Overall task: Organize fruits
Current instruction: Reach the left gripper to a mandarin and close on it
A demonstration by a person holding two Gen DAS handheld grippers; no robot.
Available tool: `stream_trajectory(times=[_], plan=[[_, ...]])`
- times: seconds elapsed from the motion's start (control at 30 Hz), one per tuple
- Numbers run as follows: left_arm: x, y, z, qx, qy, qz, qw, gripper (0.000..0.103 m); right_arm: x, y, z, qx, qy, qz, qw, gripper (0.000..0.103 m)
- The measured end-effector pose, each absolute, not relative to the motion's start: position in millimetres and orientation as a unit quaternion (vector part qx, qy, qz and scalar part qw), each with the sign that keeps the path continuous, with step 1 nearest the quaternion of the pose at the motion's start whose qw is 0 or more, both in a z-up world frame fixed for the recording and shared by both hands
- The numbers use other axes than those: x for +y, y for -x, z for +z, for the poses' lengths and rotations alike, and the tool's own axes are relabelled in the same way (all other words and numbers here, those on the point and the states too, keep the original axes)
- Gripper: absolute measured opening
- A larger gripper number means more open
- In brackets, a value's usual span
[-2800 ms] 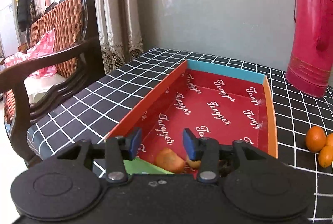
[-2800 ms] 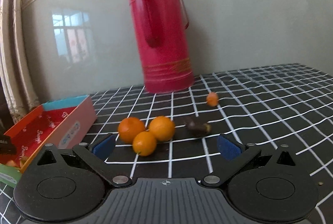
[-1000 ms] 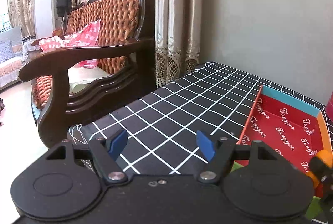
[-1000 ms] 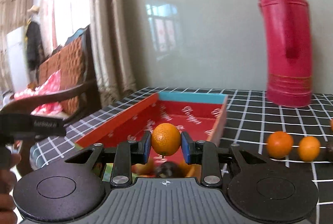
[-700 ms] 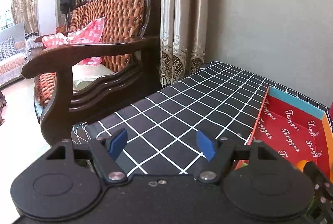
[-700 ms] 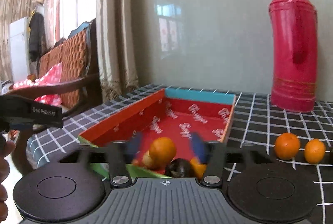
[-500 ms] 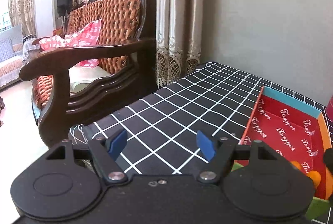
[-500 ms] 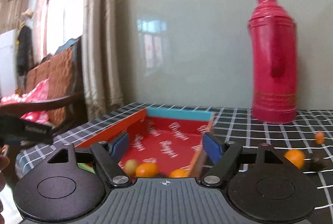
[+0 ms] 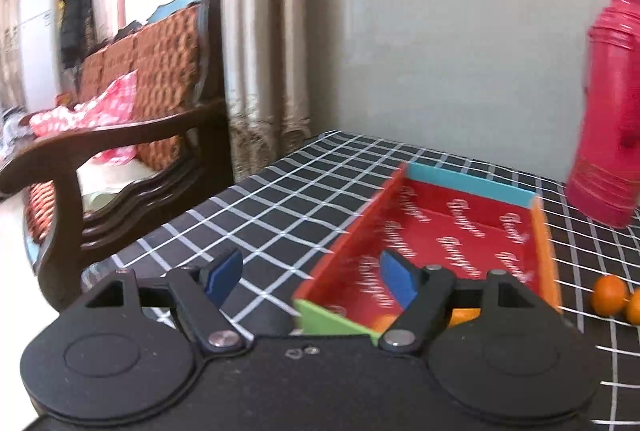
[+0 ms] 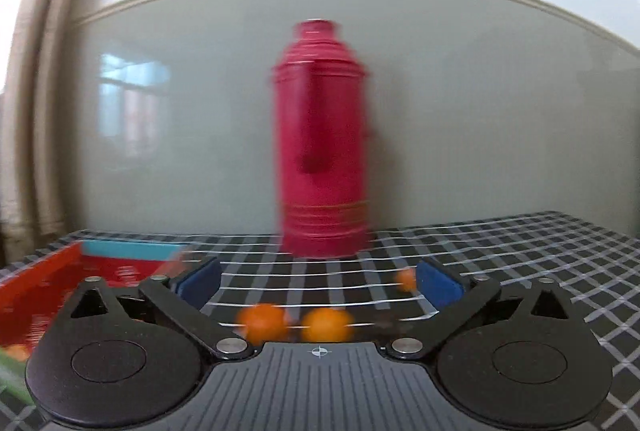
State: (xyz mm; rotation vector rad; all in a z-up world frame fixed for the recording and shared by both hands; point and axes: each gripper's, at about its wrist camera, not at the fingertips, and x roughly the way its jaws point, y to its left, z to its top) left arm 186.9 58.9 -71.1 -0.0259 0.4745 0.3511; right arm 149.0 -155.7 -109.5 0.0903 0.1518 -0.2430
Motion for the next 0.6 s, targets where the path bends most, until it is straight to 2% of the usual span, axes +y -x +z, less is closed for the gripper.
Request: stream_trajectory(times=[0.27, 0.6], plan=[[-9, -181, -68, 0.198, -0.029, 0.103, 0.974, 0.069, -208, -141, -118, 0.071, -0.038, -0.255, 0.964, 0.103], [-88, -186, -82, 0.205, -0.058, 0.017, 0.977, 0.067, -265, -118, -120, 0.071, -0.041, -0.325, 0.942, 0.103]])
